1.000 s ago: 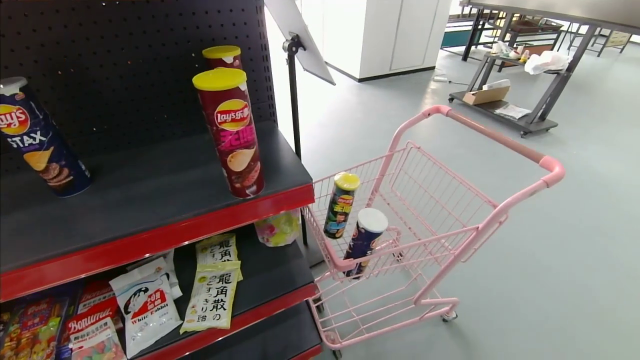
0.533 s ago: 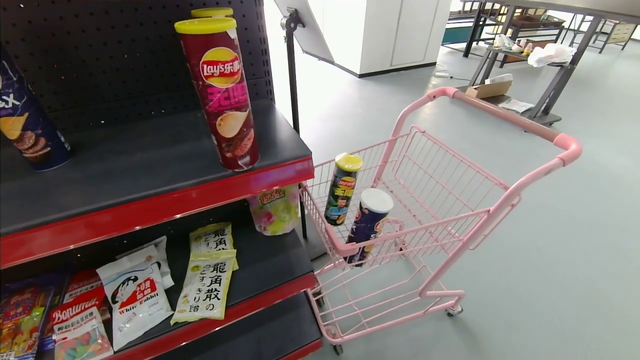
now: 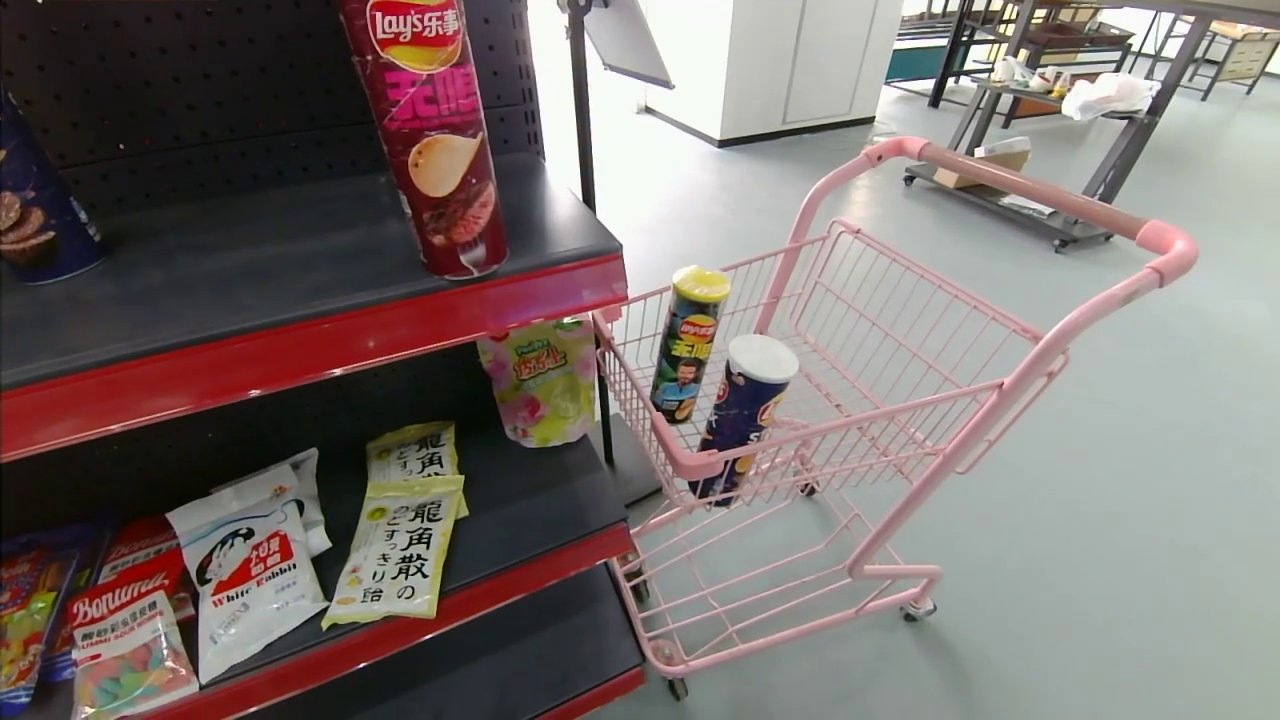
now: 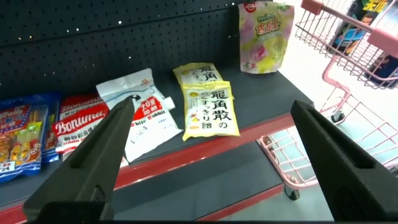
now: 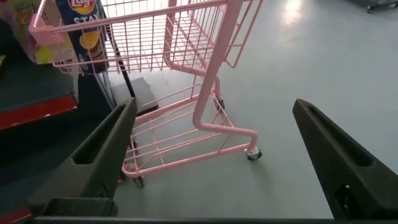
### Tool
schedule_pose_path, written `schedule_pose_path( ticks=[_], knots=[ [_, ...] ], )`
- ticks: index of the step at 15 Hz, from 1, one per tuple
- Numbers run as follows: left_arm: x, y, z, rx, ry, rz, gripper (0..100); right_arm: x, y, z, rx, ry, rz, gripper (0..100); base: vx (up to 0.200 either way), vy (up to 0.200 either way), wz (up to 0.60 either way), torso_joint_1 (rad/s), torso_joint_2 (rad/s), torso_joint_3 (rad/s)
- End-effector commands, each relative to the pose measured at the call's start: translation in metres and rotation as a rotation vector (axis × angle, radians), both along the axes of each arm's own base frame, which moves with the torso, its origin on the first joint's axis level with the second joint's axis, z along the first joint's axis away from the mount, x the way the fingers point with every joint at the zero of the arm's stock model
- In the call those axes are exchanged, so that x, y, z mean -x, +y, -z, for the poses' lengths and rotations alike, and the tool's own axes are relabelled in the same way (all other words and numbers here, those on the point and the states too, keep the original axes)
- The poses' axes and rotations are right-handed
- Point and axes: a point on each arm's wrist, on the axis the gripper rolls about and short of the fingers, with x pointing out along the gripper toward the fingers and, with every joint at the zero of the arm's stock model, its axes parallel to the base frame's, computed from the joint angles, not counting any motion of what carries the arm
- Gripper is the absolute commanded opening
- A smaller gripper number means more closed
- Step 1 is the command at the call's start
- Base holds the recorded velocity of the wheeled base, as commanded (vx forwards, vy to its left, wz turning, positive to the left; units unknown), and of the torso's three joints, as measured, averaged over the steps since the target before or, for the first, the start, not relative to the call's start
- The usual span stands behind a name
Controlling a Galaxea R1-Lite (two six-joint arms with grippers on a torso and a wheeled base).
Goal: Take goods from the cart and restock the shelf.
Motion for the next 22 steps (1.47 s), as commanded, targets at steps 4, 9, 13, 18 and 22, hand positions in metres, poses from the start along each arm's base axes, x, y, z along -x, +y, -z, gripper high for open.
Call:
schedule_pose_path(
  ticks=[4, 9, 13, 18, 22],
  knots=[
    [0.0, 0.0, 0.0, 0.0, 0.001, -0.002, 100, -0.014, 0.002, -0.075, -0.03, 0.037, -0.164, 100, 0.0, 0.0, 0.0, -0.002, 0.01, 0.01],
    [0.0, 0.0, 0.0, 0.0, 0.001, 0.0, 100, -0.117, 0.023, -0.139, -0.179, 0.255, -0.336, 100, 0.0, 0.0, 0.0, 0.0, 0.0, 0.0],
    [0.0, 0.0, 0.0, 0.0, 0.001, -0.002, 100, -0.23, 0.064, -0.08, -0.171, 0.333, -0.466, 100, 0.0, 0.0, 0.0, 0.0, 0.0, 0.0],
    [0.0, 0.0, 0.0, 0.0, 0.001, -0.002, 100, -0.276, 0.086, -0.052, -0.161, 0.428, -0.51, 100, 0.0, 0.0, 0.0, 0.0, 0.0, 0.0],
    [0.0, 0.0, 0.0, 0.0, 0.001, -0.002, 100, -0.298, 0.103, -0.041, -0.15, 0.413, -0.542, 100, 0.0, 0.0, 0.0, 0.0, 0.0, 0.0]
  ],
)
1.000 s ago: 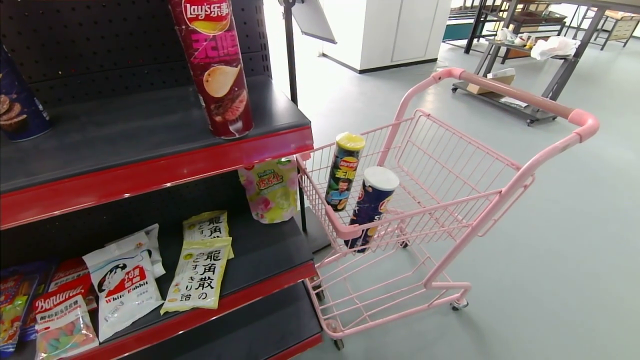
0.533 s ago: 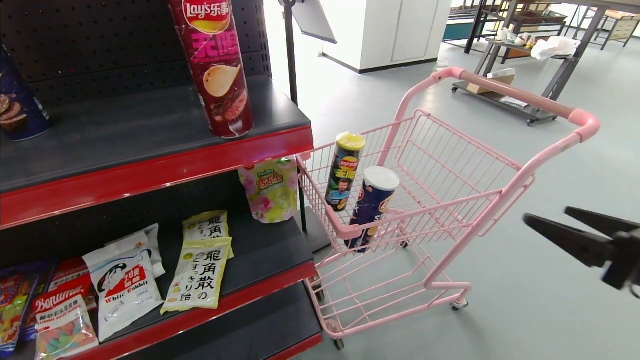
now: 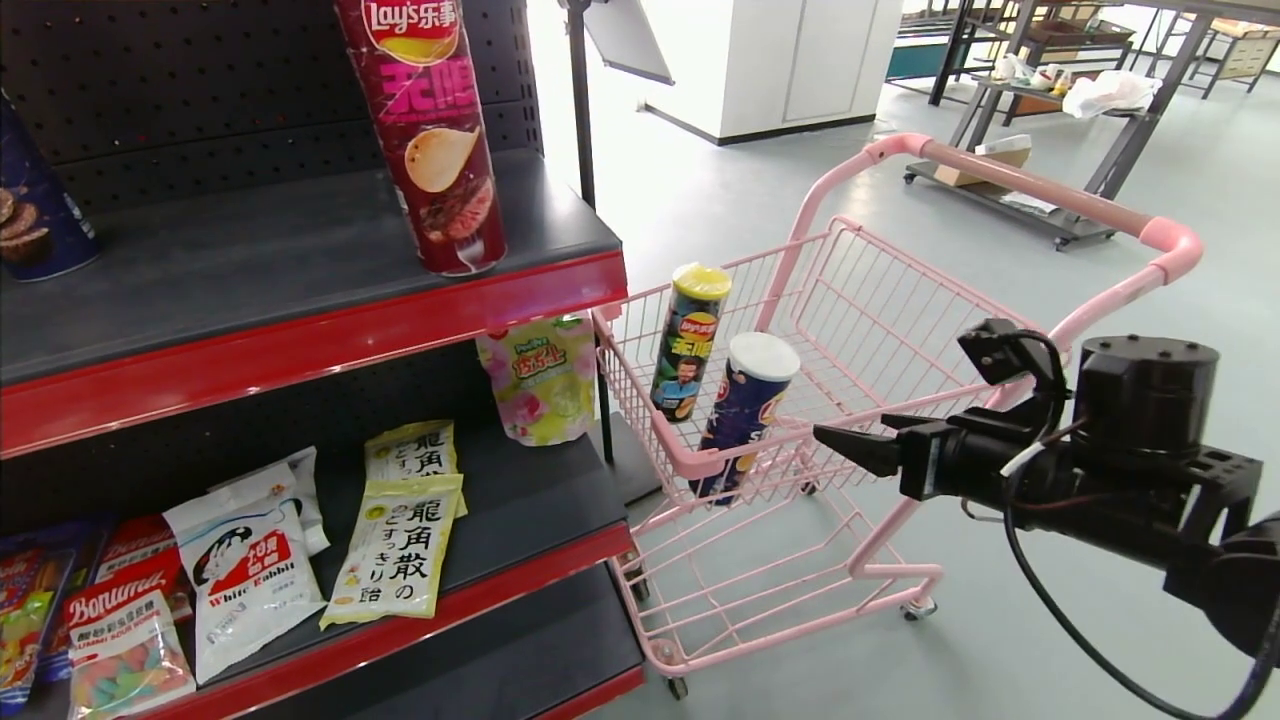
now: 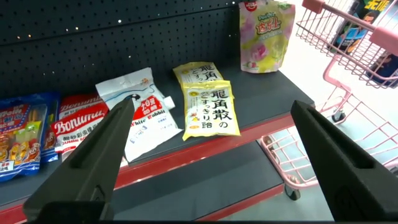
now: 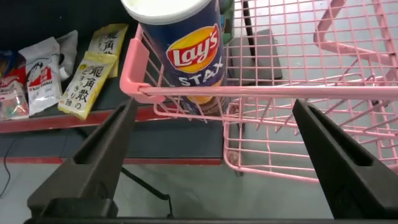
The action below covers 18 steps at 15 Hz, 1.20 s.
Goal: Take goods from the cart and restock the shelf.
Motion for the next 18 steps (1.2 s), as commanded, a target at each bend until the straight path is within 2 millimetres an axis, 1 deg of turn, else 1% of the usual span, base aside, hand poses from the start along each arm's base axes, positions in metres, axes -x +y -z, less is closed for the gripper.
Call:
schedule_pose_path(
  ticks=[1, 2, 3, 4, 5, 11, 16, 18],
  knots=[
    [0.0, 0.0, 0.0, 0.001, 0.001, -0.001, 100, -0.018, 0.015, 0.018, 0.018, 0.044, -0.03, 100, 0.0, 0.0, 0.0, 0.0, 0.0, 0.0],
    [0.0, 0.0, 0.0, 0.001, 0.001, 0.0, 100, -0.022, 0.021, 0.016, 0.014, 0.033, -0.043, 100, 0.0, 0.0, 0.0, 0.0, 0.0, 0.0],
    [0.0, 0.0, 0.0, 0.001, 0.001, 0.0, 100, -0.022, 0.021, 0.016, 0.014, 0.033, -0.043, 100, 0.0, 0.0, 0.0, 0.0, 0.0, 0.0],
    [0.0, 0.0, 0.0, 0.001, 0.001, 0.0, 100, -0.033, 0.03, 0.015, 0.008, 0.014, -0.057, 100, 0.0, 0.0, 0.0, 0.0, 0.0, 0.0],
    [0.0, 0.0, 0.0, -0.001, 0.001, -0.001, 100, -0.039, 0.035, 0.015, 0.006, 0.008, -0.063, 100, 0.0, 0.0, 0.0, 0.0, 0.0, 0.0],
    [0.0, 0.0, 0.0, 0.001, 0.001, -0.001, 100, -0.058, 0.044, 0.026, 0.01, 0.016, -0.068, 100, 0.0, 0.0, 0.0, 0.0, 0.0, 0.0],
    [0.0, 0.0, 0.0, 0.001, 0.001, -0.001, 100, -0.09, 0.057, 0.03, 0.012, -0.034, -0.075, 100, 0.0, 0.0, 0.0, 0.0, 0.0, 0.0],
    [0.0, 0.0, 0.0, -0.001, 0.001, 0.0, 100, -0.1, 0.062, 0.036, 0.02, -0.041, -0.078, 100, 0.0, 0.0, 0.0, 0.0, 0.0, 0.0]
  ],
)
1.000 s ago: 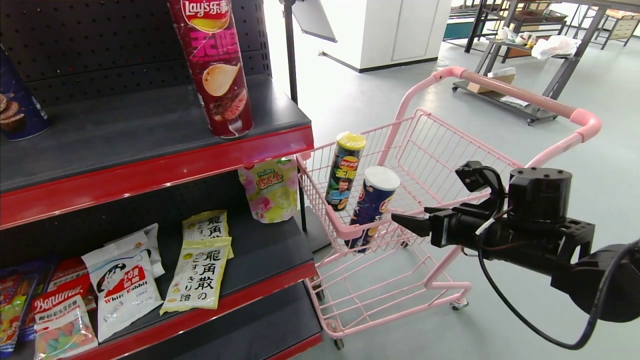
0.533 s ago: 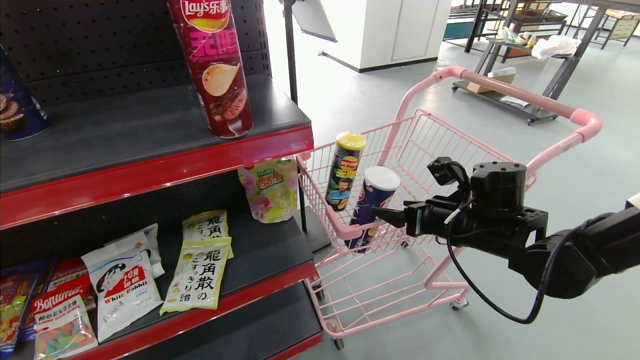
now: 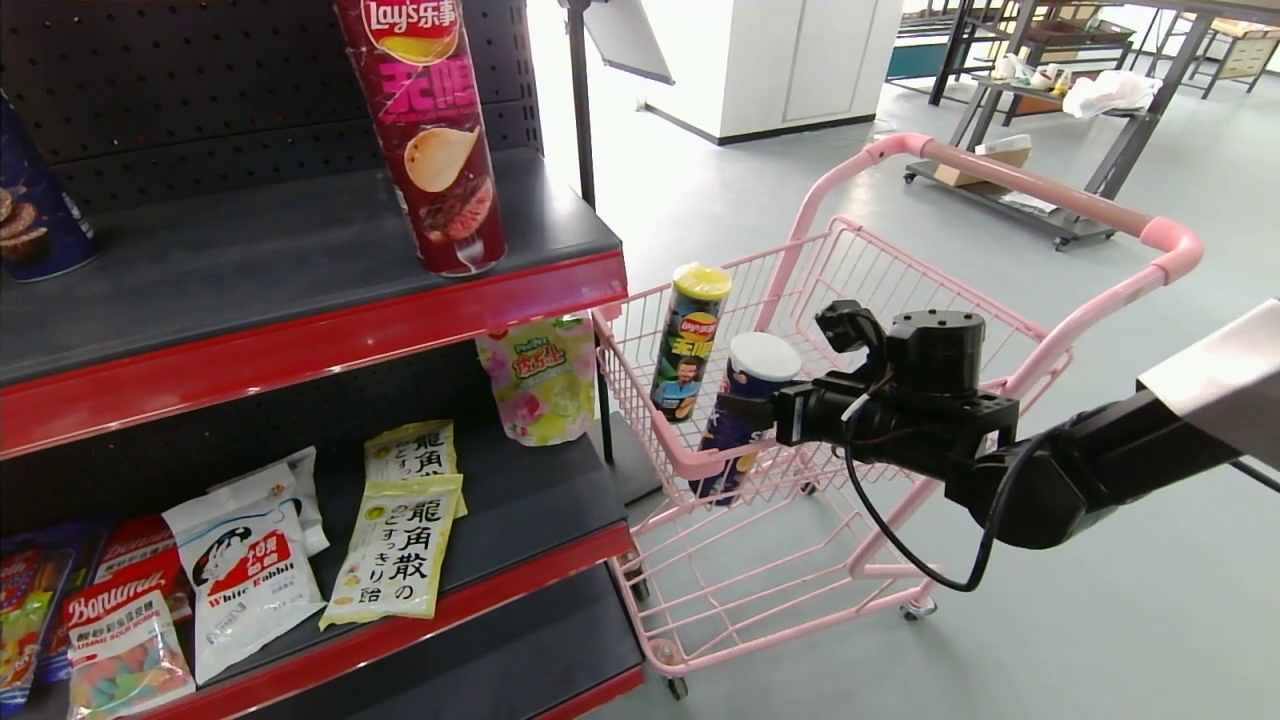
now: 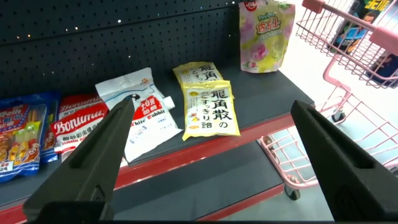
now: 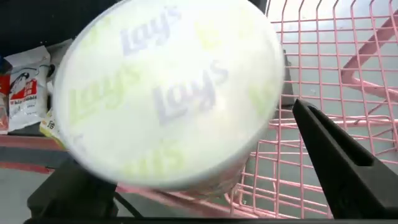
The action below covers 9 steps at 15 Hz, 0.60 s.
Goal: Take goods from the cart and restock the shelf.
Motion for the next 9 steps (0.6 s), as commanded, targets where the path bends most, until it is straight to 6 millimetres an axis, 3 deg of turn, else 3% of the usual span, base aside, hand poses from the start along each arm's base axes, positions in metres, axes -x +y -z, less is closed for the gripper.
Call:
schedule_pose_path(
  ticks=[1, 5, 6, 9],
  knots=[
    [0.0, 0.0, 0.0, 0.001, 0.001, 0.0, 100, -0.014, 0.006, 0.012, 0.009, 0.002, 0.0, 100, 0.0, 0.0, 0.0, 0.0, 0.0, 0.0],
    [0.0, 0.0, 0.0, -0.001, 0.001, -0.001, 100, -0.024, 0.01, 0.02, 0.006, 0.0, 0.004, 100, 0.0, 0.0, 0.0, 0.0, 0.0, 0.0],
    [0.0, 0.0, 0.0, -0.001, 0.001, -0.001, 100, -0.025, 0.011, 0.02, 0.0, -0.01, 0.003, 0, 0.0, 0.0, 0.0, 0.0, 0.0, 0.0],
    [0.0, 0.0, 0.0, -0.001, 0.001, 0.0, 100, -0.024, 0.015, 0.018, -0.005, -0.019, -0.006, 0, 0.0, 0.0, 0.0, 0.0, 0.0, 0.0]
  ],
)
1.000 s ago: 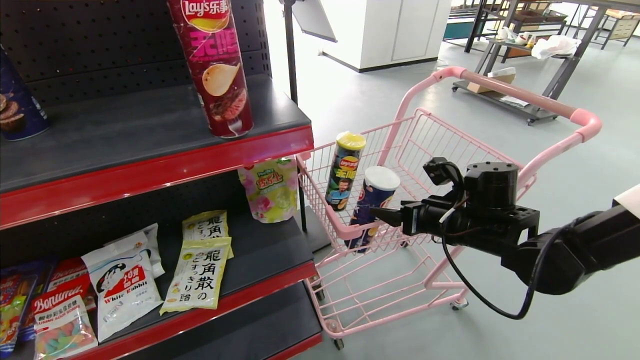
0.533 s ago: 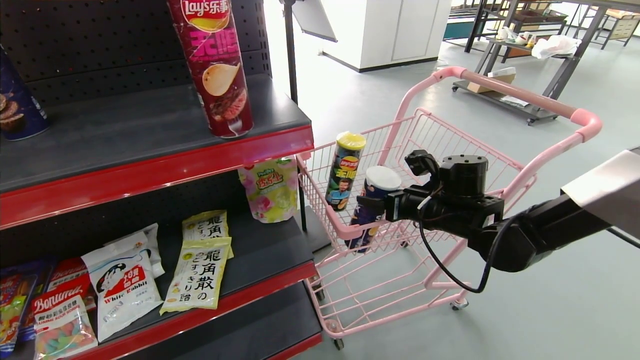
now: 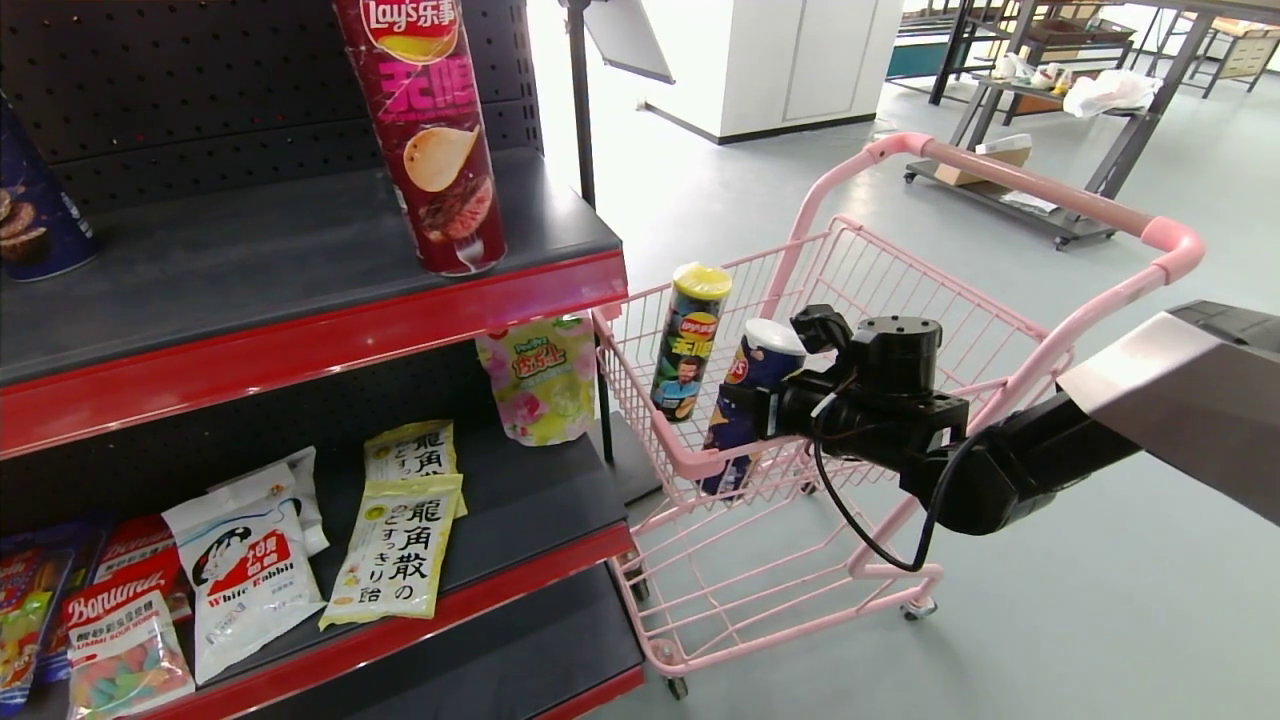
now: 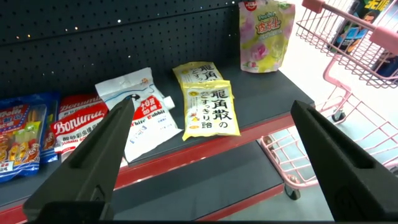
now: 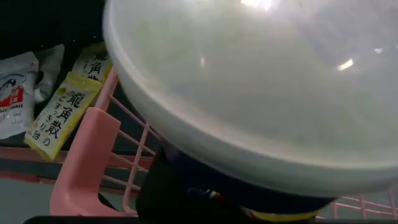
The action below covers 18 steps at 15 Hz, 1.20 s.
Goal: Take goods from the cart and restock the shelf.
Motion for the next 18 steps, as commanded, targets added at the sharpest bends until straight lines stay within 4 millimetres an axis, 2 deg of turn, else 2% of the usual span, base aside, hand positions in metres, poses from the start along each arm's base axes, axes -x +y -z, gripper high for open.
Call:
schedule_pose_path(
  ticks=[1, 2, 4, 5, 8, 10, 11, 13, 14, 15, 16, 18],
  knots=[
    [0.0, 0.0, 0.0, 0.0, 0.001, 0.001, 100, 0.002, 0.003, -0.003, -0.001, -0.005, -0.01, 0, 0.0, 0.0, 0.0, 0.0, 0.0, 0.0],
    [0.0, 0.0, 0.0, 0.001, 0.001, 0.001, 100, 0.004, 0.004, -0.008, -0.002, -0.019, -0.013, 0, 0.0, 0.0, 0.0, 0.0, 0.0, 0.0],
    [0.0, 0.0, 0.0, 0.0, 0.001, 0.0, 100, 0.013, 0.004, -0.032, -0.018, -0.074, 0.006, 0, 0.0, 0.0, 0.0, 0.0, 0.0, 0.0],
    [0.0, 0.0, 0.0, 0.001, 0.001, 0.001, 100, 0.022, 0.003, -0.056, -0.034, -0.133, 0.002, 0, 0.0, 0.0, 0.0, 0.0, 0.0, 0.0],
    [0.0, 0.0, 0.0, 0.001, 0.001, 0.001, 100, 0.044, -0.004, -0.108, -0.031, -0.29, -0.007, 0, 0.0, 0.0, 0.0, 0.0, 0.0, 0.0],
    [0.0, 0.0, 0.0, 0.001, 0.001, 0.001, 100, 0.065, -0.014, -0.142, -0.012, -0.374, -0.011, 0, 0.0, 0.0, 0.0, 0.0, 0.0, 0.0],
    [0.0, 0.0, 0.0, 0.0, 0.001, 0.001, 100, 0.089, -0.022, -0.161, -0.008, -0.369, -0.018, 0, 0.0, 0.0, 0.0, 0.0, 0.0, 0.0],
    [0.0, 0.0, 0.0, 0.001, 0.001, 0.0, 100, 0.142, -0.04, -0.171, 0.034, -0.291, 0.003, 0, 0.0, 0.0, 0.0, 0.0, 0.0, 0.0],
    [0.0, 0.0, 0.0, 0.001, 0.001, 0.0, 100, 0.173, -0.049, -0.169, 0.054, -0.259, 0.001, 0, 0.0, 0.0, 0.0, 0.0, 0.0, 0.0],
    [0.0, 0.0, 0.0, 0.0, 0.001, 0.003, 100, 0.193, -0.053, -0.166, 0.064, -0.245, -0.004, 0, 0.0, 0.0, 0.0, 0.0, 0.0, 0.0],
    [0.0, 0.0, 0.0, 0.0, 0.001, 0.001, 100, 0.226, -0.063, -0.155, 0.095, -0.207, -0.014, 0, 0.0, 0.0, 0.0, 0.0, 0.0, 0.0],
    [0.0, 0.0, 0.0, -0.002, 0.001, 0.004, 100, 0.257, -0.073, -0.139, 0.126, -0.184, -0.056, 0, 0.0, 0.0, 0.0, 0.0, 0.0, 0.0]
  ],
)
